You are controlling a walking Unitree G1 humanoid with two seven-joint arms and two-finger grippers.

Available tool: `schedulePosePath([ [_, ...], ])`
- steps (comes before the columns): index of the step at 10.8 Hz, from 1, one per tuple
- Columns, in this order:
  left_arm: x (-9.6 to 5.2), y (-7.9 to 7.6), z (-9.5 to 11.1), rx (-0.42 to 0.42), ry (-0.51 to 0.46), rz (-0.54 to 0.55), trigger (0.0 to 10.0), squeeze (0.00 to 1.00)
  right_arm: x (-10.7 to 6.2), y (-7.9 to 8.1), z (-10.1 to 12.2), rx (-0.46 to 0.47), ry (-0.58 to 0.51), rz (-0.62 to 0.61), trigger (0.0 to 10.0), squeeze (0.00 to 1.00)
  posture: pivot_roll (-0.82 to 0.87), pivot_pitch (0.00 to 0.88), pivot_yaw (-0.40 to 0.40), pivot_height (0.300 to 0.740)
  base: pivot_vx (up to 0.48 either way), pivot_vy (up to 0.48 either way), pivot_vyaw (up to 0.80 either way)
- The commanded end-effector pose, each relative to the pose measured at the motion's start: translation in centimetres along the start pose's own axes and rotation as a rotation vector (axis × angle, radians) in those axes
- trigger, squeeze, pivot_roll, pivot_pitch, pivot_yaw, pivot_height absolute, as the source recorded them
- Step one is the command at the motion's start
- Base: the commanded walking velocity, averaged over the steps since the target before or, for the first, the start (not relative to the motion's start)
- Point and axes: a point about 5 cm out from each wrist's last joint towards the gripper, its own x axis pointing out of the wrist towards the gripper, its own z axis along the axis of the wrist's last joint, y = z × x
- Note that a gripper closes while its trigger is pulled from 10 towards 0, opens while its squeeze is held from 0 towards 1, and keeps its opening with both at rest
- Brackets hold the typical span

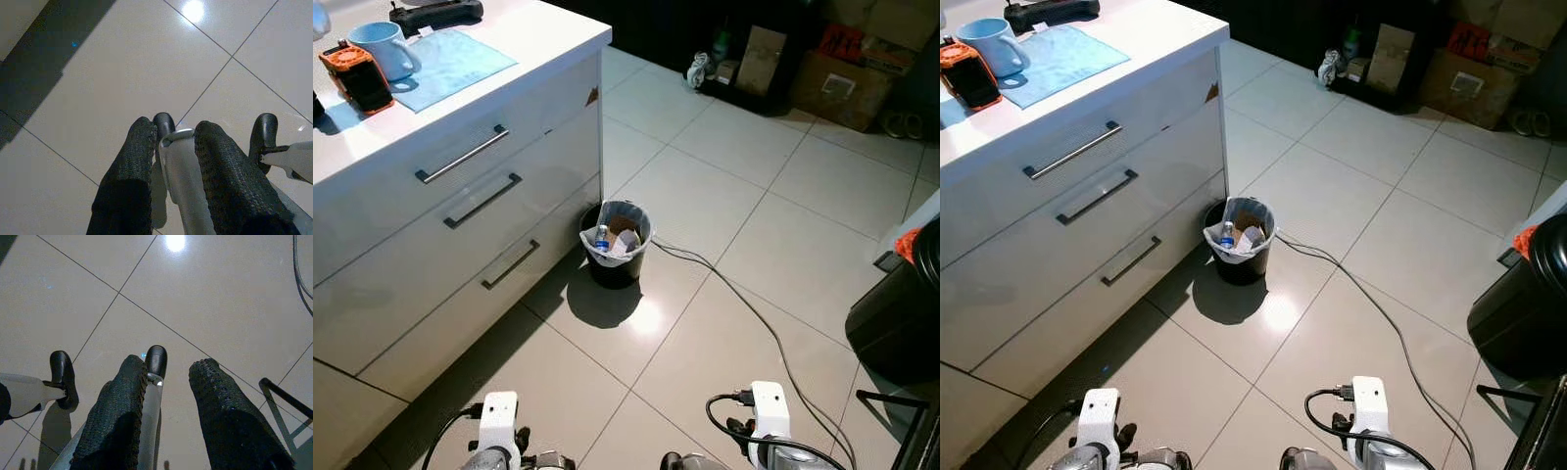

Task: Kitchen organization

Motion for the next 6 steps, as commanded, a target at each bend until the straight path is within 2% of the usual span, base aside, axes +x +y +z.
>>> schedulePosePath([
  [1,-0.12,0.21,-0.55,-0.008,0.016,0.014,10.0,0.00,-0.19,-0.55,-0.61,0.004,0.013,-0.010,10.0,0.00,0.07,0.133,-0.039,0.723,0.000,0.000,0.00],
  [3,-0.02,-0.03,-0.21,-0.007,0.009,0.007,10.0,0.00,-0.22,-0.85,-0.20,-0.007,-0.006,-0.024,10.0,0.00,0.06,0.123,-0.036,0.723,0.000,0.000,0.00],
  [6,-0.02,-0.29,-0.39,-0.003,0.018,-0.001,10.0,0.00,-0.24,-1.04,0.04,-0.014,-0.024,-0.042,10.0,0.00,0.05,0.123,-0.034,0.723,0.000,0.000,0.80],
])
